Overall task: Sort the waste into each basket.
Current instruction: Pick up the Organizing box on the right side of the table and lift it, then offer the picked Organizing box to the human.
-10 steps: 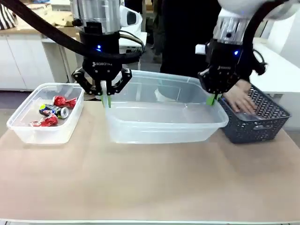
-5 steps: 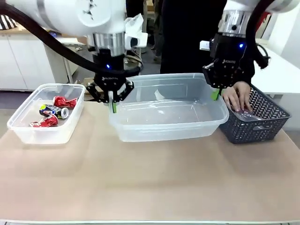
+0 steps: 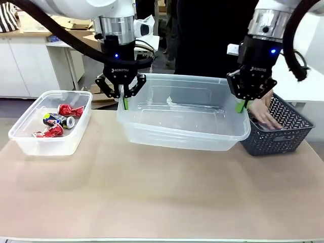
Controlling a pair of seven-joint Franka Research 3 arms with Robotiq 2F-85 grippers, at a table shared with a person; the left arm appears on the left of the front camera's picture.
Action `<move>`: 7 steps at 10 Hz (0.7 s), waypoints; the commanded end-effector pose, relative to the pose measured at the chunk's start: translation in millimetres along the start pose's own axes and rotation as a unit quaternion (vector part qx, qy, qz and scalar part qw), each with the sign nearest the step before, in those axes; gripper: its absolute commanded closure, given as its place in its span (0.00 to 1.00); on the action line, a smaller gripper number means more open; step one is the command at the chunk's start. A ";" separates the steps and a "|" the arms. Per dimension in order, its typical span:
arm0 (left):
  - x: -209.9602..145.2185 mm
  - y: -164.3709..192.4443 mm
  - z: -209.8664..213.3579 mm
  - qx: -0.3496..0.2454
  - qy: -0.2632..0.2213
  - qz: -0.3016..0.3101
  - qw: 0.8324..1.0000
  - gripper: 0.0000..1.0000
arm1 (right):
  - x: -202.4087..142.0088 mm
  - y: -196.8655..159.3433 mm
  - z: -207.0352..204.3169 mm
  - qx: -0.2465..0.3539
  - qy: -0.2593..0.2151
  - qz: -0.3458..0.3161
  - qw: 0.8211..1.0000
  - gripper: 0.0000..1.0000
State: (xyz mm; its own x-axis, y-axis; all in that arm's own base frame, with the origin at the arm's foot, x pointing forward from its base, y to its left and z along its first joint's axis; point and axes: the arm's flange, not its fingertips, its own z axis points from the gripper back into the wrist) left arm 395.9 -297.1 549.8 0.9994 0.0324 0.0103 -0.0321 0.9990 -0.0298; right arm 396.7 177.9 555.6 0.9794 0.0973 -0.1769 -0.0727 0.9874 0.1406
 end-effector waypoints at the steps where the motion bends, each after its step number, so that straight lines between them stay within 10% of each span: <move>1: -1.6 1.3 -1.7 0.002 -0.001 0.012 1.000 0.95 | 2.1 5.1 0.1 -0.005 0.009 0.020 1.000 0.92; 7: -1.6 1.3 -1.7 0.002 -0.001 0.012 1.000 0.95 | 2.1 5.1 0.1 -0.005 0.009 0.020 1.000 0.92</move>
State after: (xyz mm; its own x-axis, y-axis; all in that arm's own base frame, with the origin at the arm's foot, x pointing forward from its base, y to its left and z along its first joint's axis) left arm 394.2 -296.9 546.8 0.9994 0.0348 -0.0008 -0.0348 0.9991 -0.0222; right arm 400.4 179.4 552.4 0.9776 0.1015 -0.1842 -0.0766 0.9875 0.1378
